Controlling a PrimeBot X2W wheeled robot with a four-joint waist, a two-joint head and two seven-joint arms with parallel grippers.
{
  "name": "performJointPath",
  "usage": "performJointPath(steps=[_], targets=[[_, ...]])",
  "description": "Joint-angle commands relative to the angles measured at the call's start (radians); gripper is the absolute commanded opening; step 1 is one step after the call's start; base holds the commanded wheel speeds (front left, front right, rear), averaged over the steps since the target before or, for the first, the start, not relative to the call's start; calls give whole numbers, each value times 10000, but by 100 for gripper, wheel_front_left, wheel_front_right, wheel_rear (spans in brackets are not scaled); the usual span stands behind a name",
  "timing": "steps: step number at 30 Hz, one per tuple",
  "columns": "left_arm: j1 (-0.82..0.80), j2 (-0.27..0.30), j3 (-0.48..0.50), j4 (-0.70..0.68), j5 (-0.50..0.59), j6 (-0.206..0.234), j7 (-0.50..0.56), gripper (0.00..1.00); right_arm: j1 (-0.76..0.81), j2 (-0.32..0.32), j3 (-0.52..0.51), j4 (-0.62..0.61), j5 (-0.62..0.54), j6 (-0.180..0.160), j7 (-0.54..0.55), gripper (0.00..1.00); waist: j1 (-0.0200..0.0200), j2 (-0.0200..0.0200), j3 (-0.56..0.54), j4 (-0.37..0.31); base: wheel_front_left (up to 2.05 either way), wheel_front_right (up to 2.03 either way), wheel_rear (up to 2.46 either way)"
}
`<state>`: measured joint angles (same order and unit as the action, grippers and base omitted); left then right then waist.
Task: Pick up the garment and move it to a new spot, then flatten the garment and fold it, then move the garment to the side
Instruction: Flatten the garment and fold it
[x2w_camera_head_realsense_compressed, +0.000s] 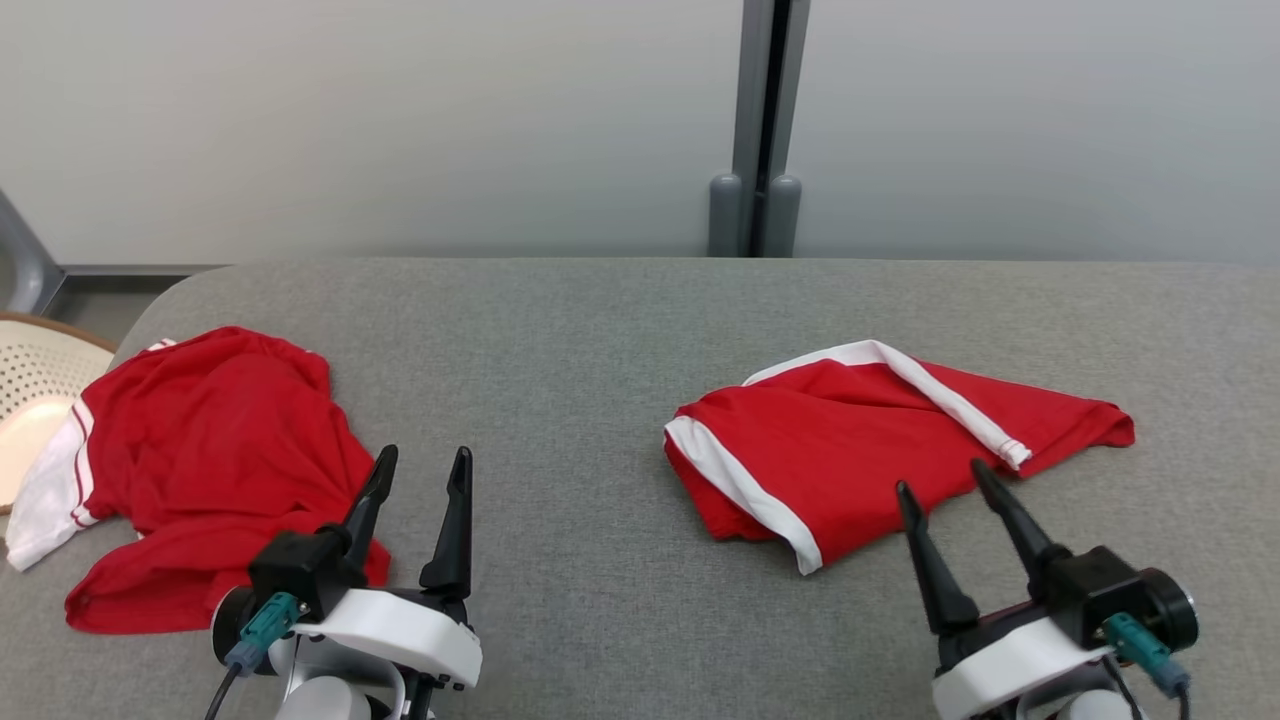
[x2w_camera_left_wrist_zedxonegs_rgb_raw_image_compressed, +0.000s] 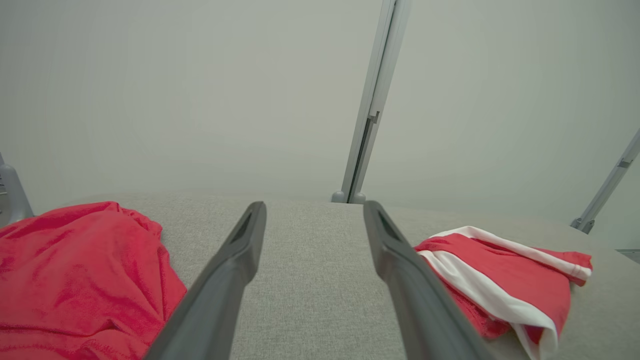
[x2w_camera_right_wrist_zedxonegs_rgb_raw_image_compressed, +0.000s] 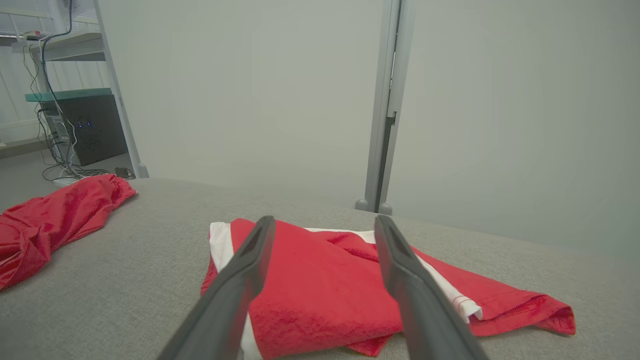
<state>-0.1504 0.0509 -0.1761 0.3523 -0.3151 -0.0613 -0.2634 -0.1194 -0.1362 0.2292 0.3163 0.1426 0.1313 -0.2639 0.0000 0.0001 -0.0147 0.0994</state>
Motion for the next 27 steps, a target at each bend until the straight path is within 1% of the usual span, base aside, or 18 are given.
performJointPath(steps=[1,4,11,18,23,24,25,26,27], targets=[[-34,26,24,-6,49,-26,-13,100,130,-95,152,77,-43,-10,-8,100,0,-1,90,101,0,0,0],[-167,14,-92,87,46,-77,-13,100,147,-179,588,349,102,-10,8,100,0,-1,256,294,0,0,0],[-377,12,-292,238,-27,-105,-15,100,-258,-384,1553,1533,-17,-10,598,100,0,-1,647,740,0,0,0],[-621,8,-443,281,-163,-10,-15,100,-857,-114,1402,2766,-99,-10,773,100,0,-1,896,1085,0,0,0],[-670,8,-462,282,-209,28,-15,100,-1204,63,970,3561,-284,-10,845,100,0,-1,945,1180,0,0,0],[-657,7,-451,287,-209,25,-13,100,-1272,99,890,3691,-342,-10,824,85,0,-1,946,1175,0,0,0],[-655,7,-436,290,-204,33,-15,100,-1333,110,848,3776,-426,-10,776,28,0,-1,941,1163,0,0,0],[-645,7,-410,296,-189,45,-15,100,-1387,112,797,3869,-472,-10,740,0,0,-1,927,1139,0,0,0],[-629,7,-381,305,-174,60,-15,100,-1426,102,752,3947,-546,-10,678,0,0,-1,902,1103,0,0,0]])
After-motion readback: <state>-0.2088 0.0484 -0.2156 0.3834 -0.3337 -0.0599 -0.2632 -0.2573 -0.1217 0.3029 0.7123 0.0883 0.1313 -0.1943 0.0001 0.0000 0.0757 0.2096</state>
